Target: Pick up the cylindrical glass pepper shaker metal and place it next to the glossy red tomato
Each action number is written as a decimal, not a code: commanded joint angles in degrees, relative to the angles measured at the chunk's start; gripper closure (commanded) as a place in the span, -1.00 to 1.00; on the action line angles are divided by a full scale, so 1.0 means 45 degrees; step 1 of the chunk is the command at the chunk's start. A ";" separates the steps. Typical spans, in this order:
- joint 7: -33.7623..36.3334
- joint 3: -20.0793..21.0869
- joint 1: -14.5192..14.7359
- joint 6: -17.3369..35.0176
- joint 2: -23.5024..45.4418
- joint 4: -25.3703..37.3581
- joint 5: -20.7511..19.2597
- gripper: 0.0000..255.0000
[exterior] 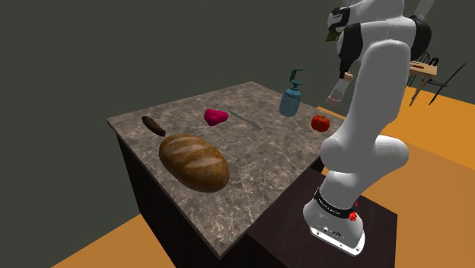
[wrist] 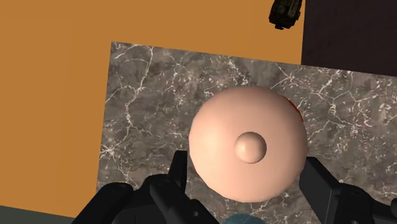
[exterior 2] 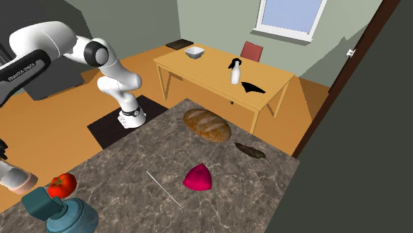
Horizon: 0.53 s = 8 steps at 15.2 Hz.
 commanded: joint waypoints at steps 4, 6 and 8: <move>-0.1492 -0.0081 -0.1892 -0.0889 0.2349 0.3273 0.1102 1.00; -0.1988 0.0015 -0.2934 -0.1611 0.3619 0.5327 0.1617 1.00; -0.1944 0.0014 -0.2760 -0.1115 0.3407 0.4605 0.1522 1.00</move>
